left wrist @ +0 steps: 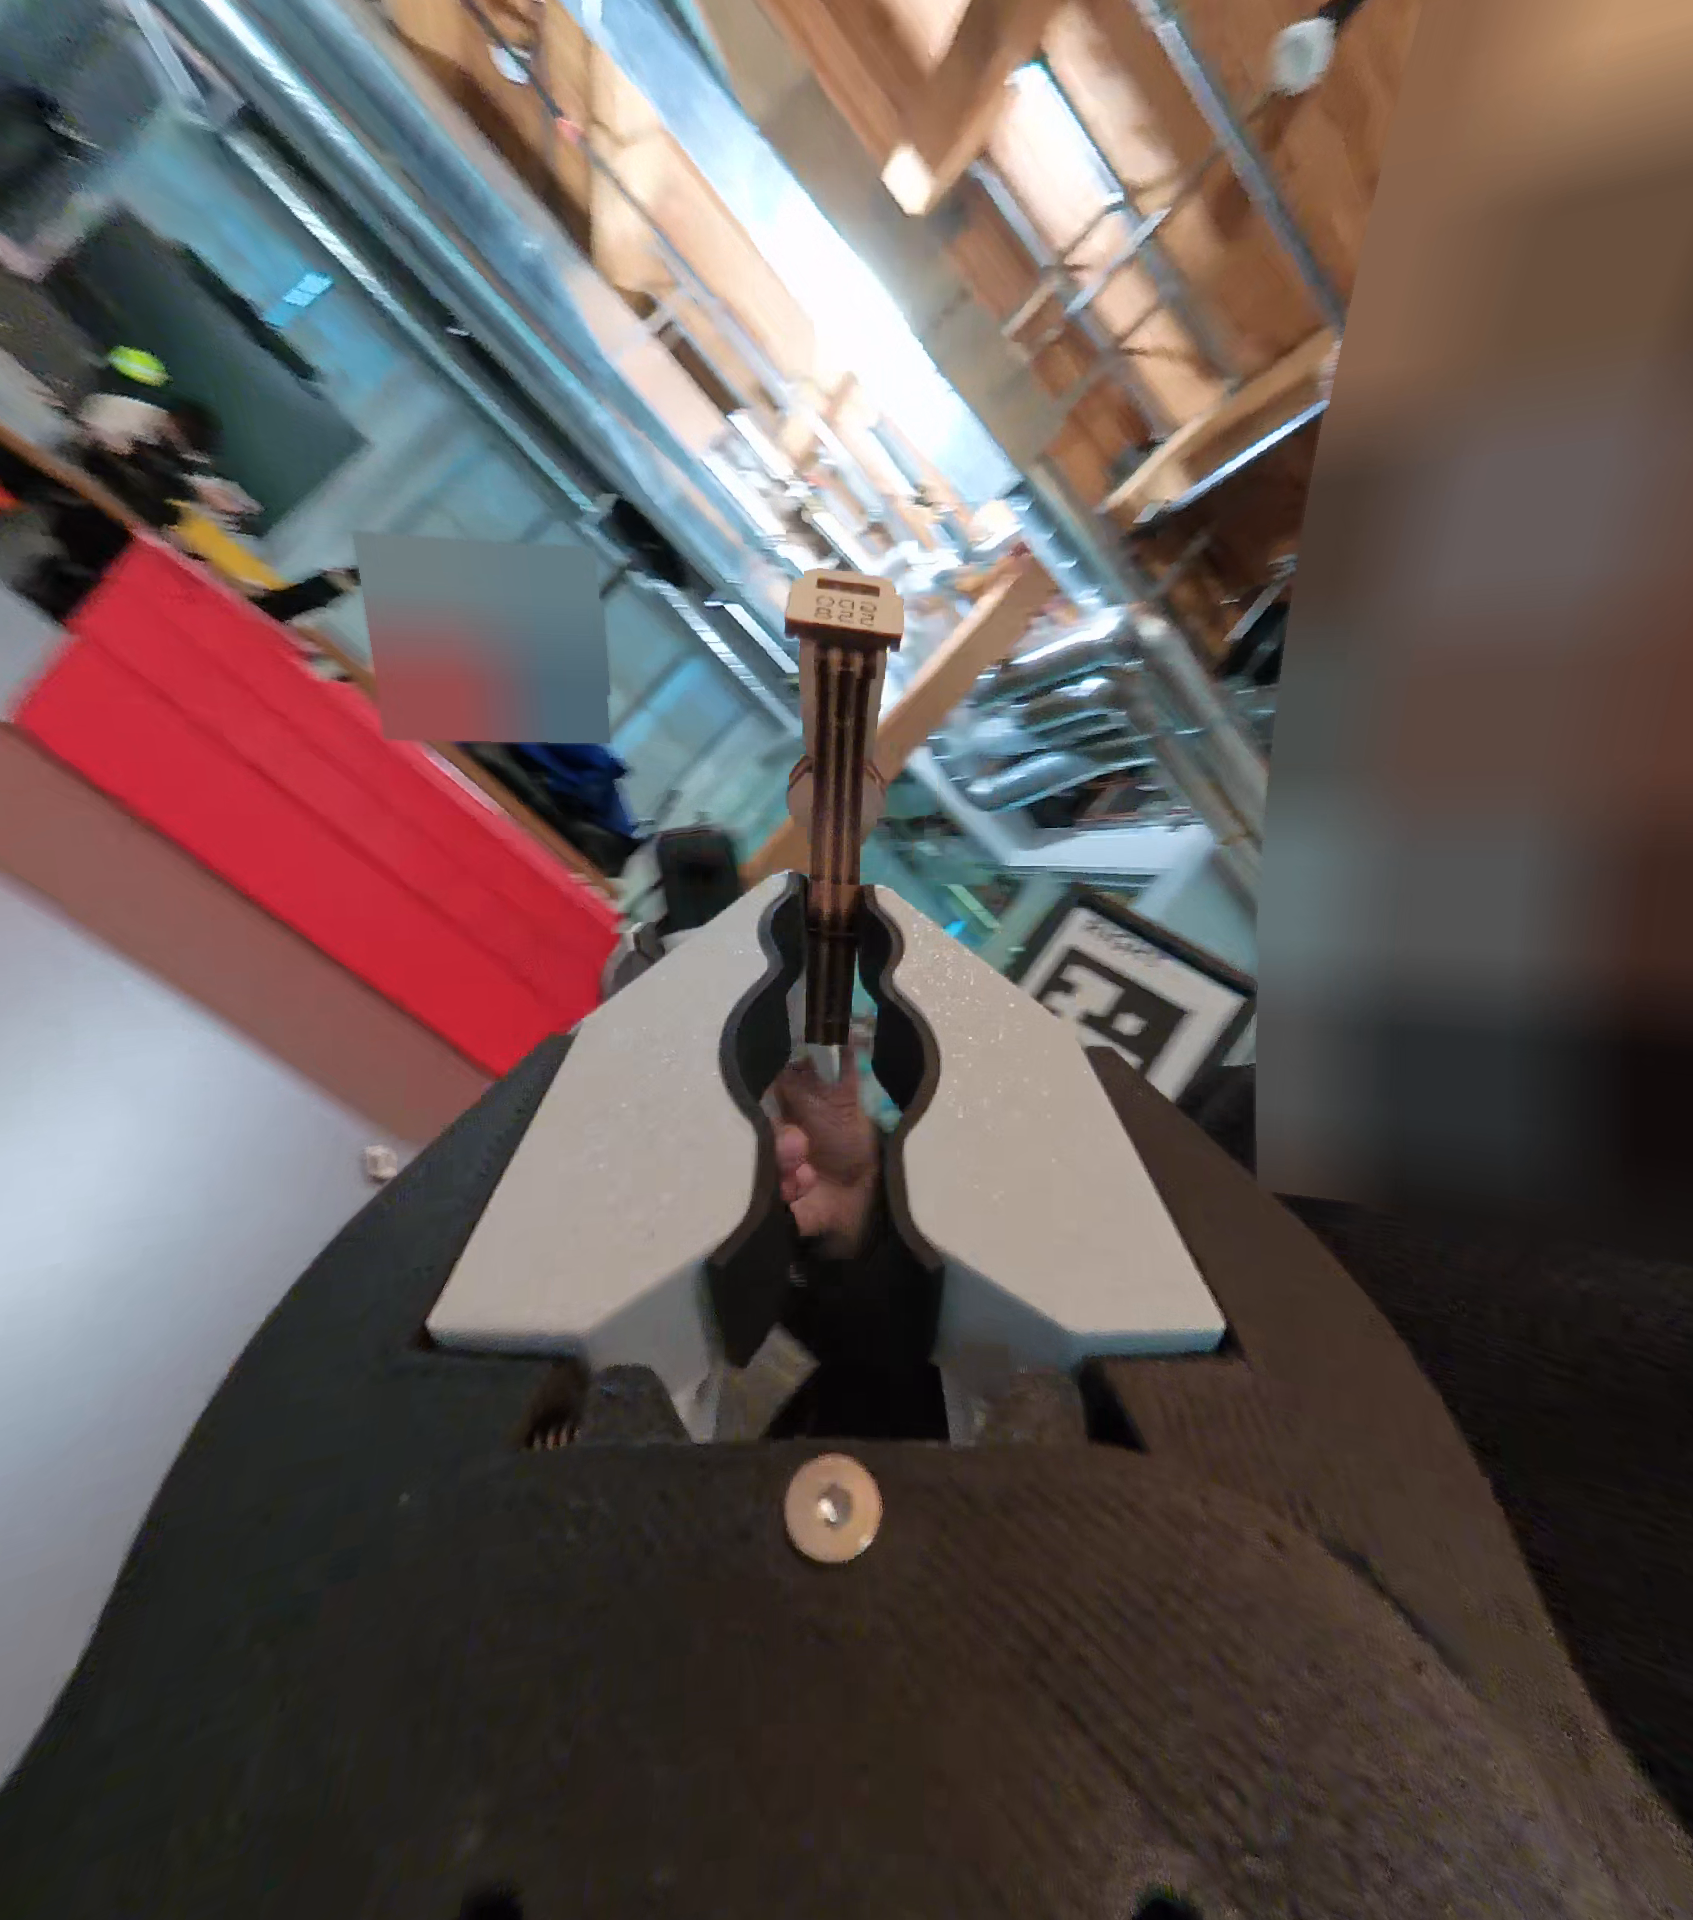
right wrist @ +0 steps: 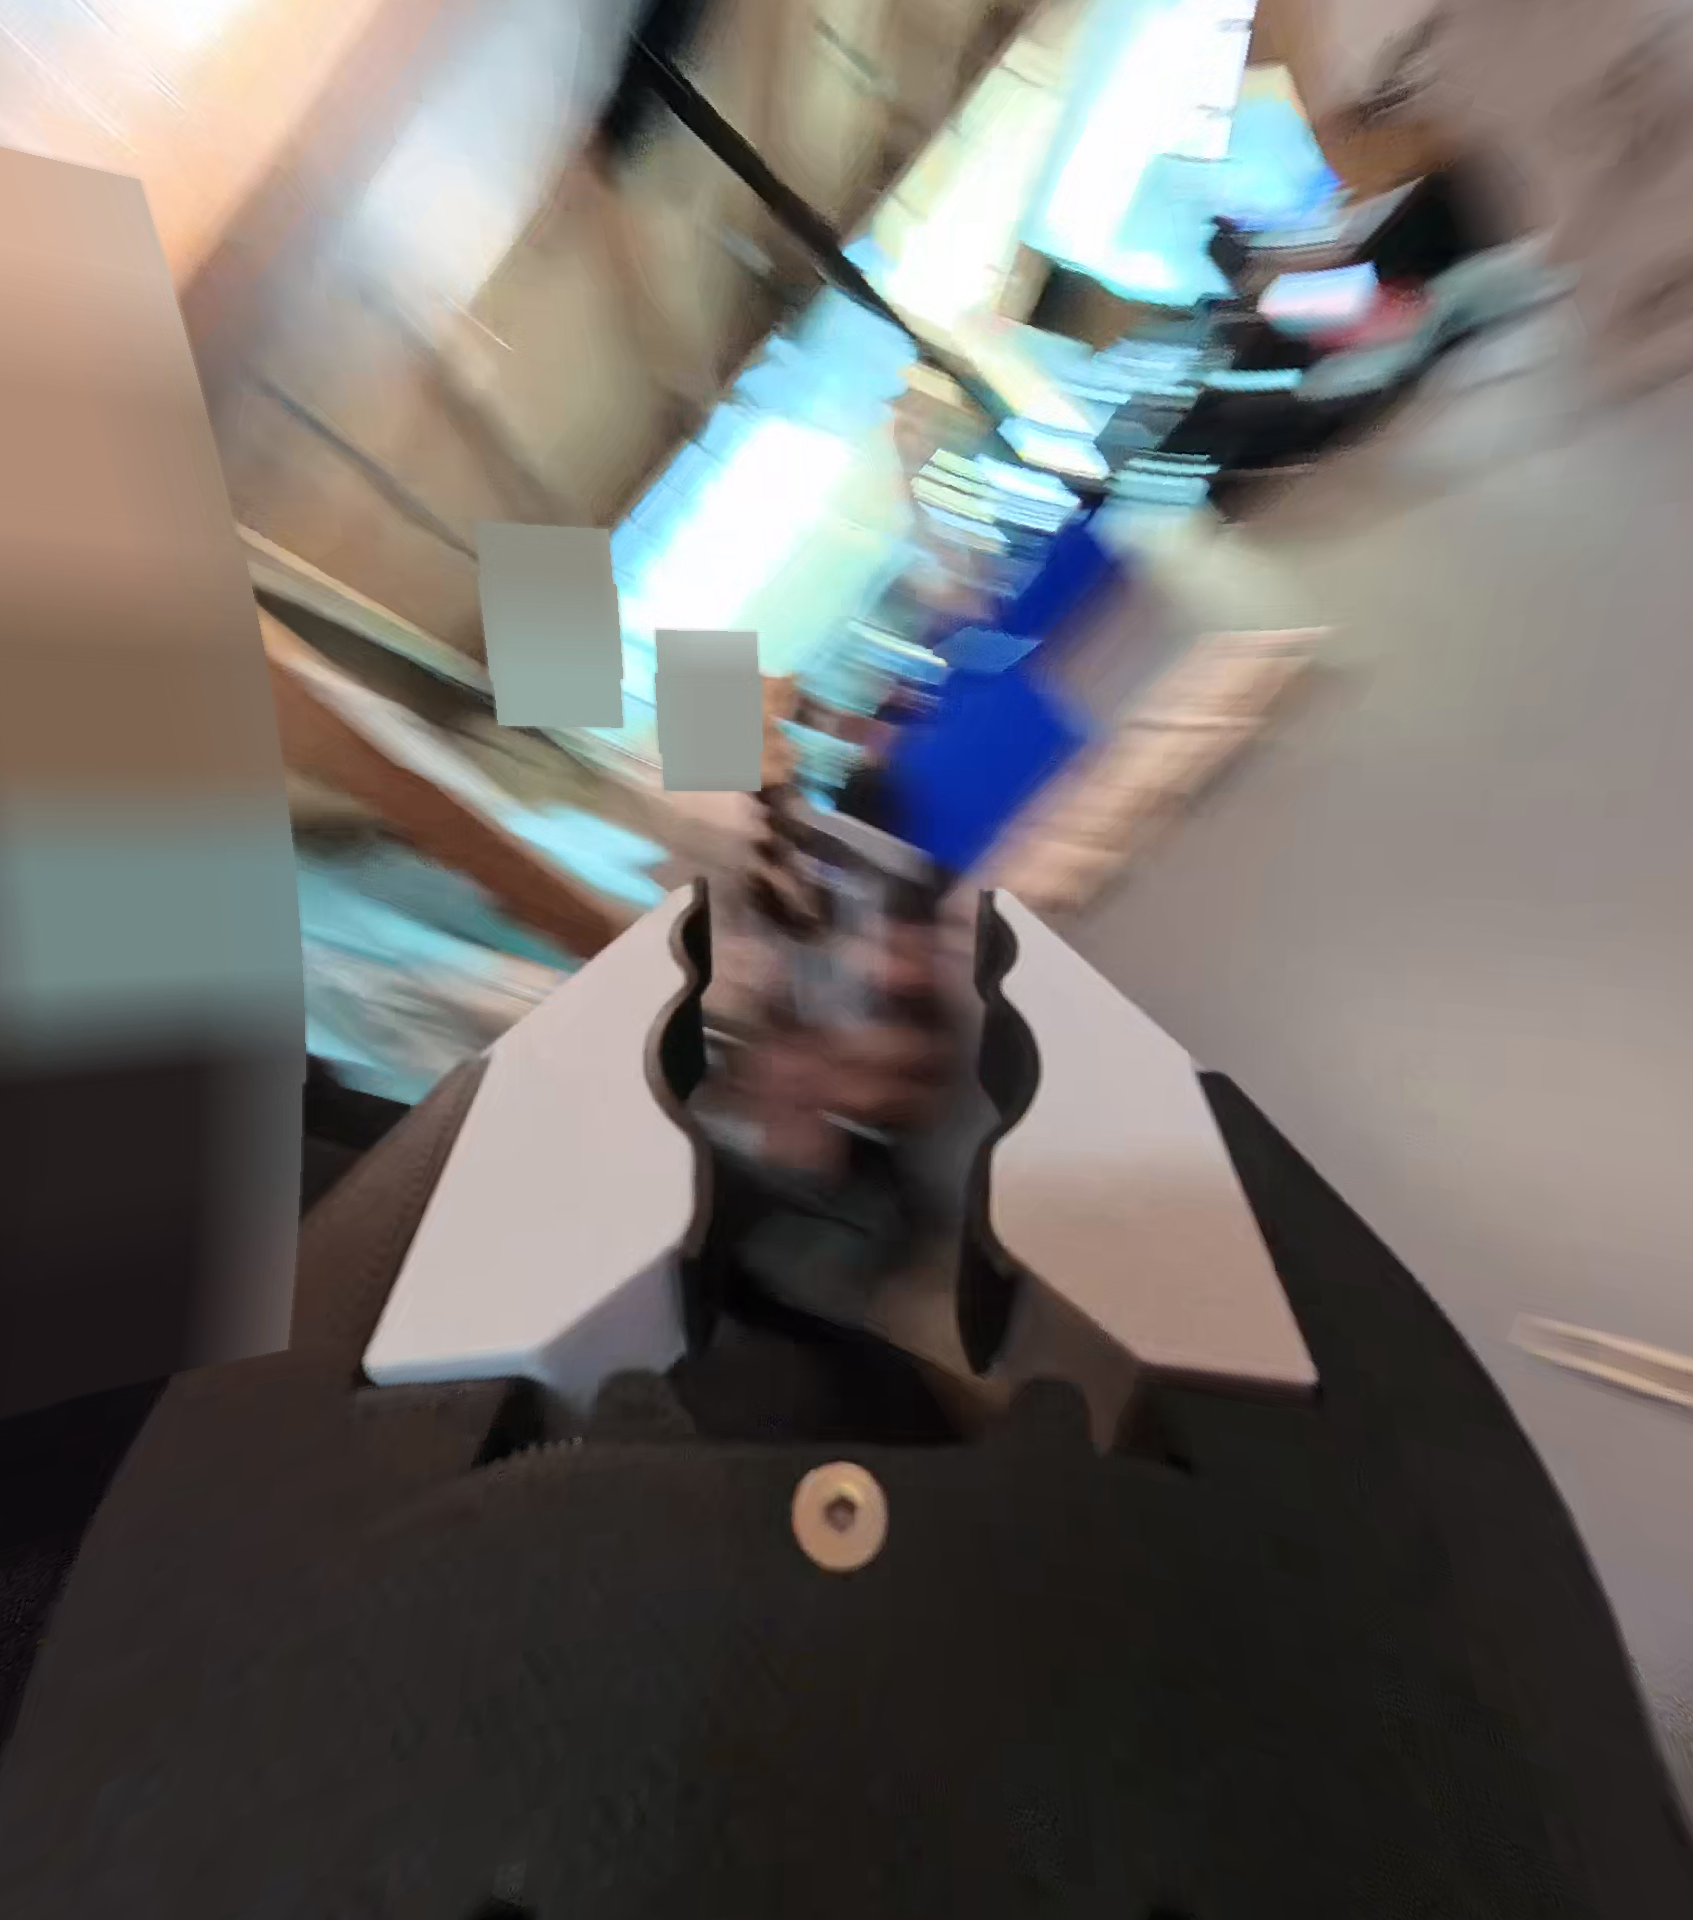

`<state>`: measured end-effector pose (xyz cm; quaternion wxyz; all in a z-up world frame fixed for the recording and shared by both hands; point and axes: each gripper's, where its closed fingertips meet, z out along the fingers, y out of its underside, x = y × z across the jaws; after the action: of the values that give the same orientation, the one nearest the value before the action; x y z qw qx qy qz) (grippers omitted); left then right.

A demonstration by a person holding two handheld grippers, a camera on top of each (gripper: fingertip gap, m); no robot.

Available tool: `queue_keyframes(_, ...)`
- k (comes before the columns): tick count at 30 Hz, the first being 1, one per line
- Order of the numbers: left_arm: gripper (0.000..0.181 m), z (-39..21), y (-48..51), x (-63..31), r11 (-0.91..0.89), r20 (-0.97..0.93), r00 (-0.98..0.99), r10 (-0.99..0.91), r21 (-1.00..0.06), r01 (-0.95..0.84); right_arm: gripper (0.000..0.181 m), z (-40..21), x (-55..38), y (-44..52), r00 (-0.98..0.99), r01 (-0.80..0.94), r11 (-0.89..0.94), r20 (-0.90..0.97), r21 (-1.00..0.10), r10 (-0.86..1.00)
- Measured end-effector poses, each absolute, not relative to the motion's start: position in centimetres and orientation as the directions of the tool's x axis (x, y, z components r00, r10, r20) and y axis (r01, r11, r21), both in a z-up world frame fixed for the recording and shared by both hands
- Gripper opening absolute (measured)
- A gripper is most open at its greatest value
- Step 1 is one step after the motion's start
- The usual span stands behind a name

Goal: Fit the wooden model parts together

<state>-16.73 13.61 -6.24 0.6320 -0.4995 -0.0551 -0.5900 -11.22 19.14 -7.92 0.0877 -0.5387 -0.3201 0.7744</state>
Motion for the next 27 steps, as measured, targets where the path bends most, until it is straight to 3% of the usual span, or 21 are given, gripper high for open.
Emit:
queue_keyframes(3,0.006,-7.9,14.6,-17.9,-0.180,0.698,0.398,-0.596,-0.599,0.780,0.051,-13.1,-10.8,22.6,-0.077,0.334,-0.428,-0.477,-0.839,0.875)
queue_keyframes(6,0.006,-8.6,15.0,-18.1,-0.196,0.720,0.407,-0.562,-0.594,0.780,0.043,-17.3,-9.6,25.3,0.085,0.546,-0.141,-0.113,-0.826,0.990)
queue_keyframes(8,0.006,-9.0,15.2,-18.1,-0.206,0.732,0.408,-0.546,-0.589,0.781,0.041,-19.2,-9.3,25.2,0.091,0.635,-0.079,-0.026,-0.768,0.995)
queue_keyframes(12,0.006,-9.1,15.2,-18.4,-0.200,0.740,0.407,-0.535,-0.579,0.790,0.044,-21.0,-8.8,25.2,0.122,0.706,-0.104,-0.025,-0.700,0.992)
queue_keyframes(16,0.006,-8.5,14.8,-19.5,-0.134,0.724,0.439,-0.532,-0.584,0.801,0.039,-20.8,-8.7,25.3,0.155,0.669,-0.203,-0.132,-0.715,0.979)
queue_keyframes(22,0.006,-9.1,15.3,-19.6,-0.148,0.726,0.433,-0.534,-0.585,0.798,0.027,-18.9,-9.6,24.9,0.095,0.592,-0.122,-0.082,-0.797,0.992)
queue_keyframes(25,0.006,-10.0,16.1,-18.2,-0.263,0.749,0.327,-0.576,-0.549,0.794,0.024,-17.3,-10.2,25.2,0.075,0.506,-0.077,-0.045,-0.859,0.996)
queue_keyframes(27,0.006,-9.3,16.5,-18.3,-0.244,0.733,0.298,-0.612,-0.533,0.810,0.019,-16.6,-10.5,25.3,0.058,0.458,-0.089,-0.070,-0.884,0.996)
